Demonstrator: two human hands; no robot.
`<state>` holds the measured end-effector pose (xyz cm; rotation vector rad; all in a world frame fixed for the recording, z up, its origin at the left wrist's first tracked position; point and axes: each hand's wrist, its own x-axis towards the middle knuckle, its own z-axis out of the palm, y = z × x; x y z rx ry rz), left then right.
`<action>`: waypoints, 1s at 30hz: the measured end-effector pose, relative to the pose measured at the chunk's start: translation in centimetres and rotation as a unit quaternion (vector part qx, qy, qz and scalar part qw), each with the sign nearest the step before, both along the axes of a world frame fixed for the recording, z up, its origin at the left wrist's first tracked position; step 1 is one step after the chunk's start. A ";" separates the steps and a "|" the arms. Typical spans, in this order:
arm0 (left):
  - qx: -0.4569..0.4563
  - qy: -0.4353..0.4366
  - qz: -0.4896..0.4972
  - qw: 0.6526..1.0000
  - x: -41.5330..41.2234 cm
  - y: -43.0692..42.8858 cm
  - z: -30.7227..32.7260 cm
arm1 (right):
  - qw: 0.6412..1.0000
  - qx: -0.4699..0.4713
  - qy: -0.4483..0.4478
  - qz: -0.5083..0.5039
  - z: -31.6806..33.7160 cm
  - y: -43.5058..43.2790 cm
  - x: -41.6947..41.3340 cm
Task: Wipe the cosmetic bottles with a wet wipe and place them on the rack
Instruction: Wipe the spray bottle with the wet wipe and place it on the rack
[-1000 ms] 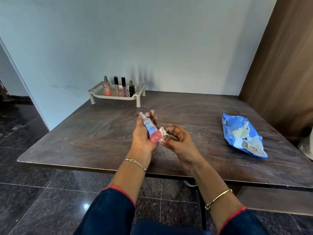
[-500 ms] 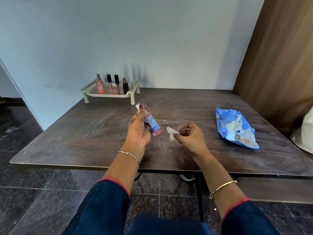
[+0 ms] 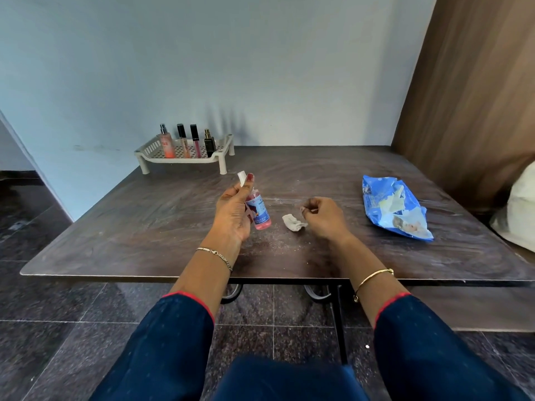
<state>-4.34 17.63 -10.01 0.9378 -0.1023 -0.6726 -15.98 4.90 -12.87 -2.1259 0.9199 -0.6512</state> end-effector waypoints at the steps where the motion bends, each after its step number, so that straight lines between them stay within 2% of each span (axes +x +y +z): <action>1: 0.002 -0.001 0.000 1.000 0.0 0.0 0.1 | 0.999 0.025 -0.033 0.024 0.5 0.4 0.1; 4: 0.002 -0.006 -0.001 1.000 0.1 0.1 0.4 | 0.975 0.134 -0.109 0.143 2.2 1.9 0.5; 7: 0.002 -0.024 -0.001 1.000 0.5 0.3 1.0 | 0.961 0.143 -0.088 0.218 3.3 3.3 1.6; 10: -0.013 -0.045 -0.008 0.999 1.2 0.8 1.8 | 0.956 0.135 -0.108 0.238 4.6 4.6 3.3; 20: -0.004 -0.124 0.055 0.991 8.1 4.6 4.4 | 0.962 0.004 -0.110 0.251 7.8 7.3 12.9; 25: 0.107 -0.204 0.084 0.970 14.1 5.8 5.5 | 0.962 -0.093 -0.056 0.251 9.0 7.7 19.4; 30: 0.187 -0.279 0.111 0.935 20.7 6.0 7.1 | 0.951 -0.155 -0.051 0.262 10.9 7.4 25.5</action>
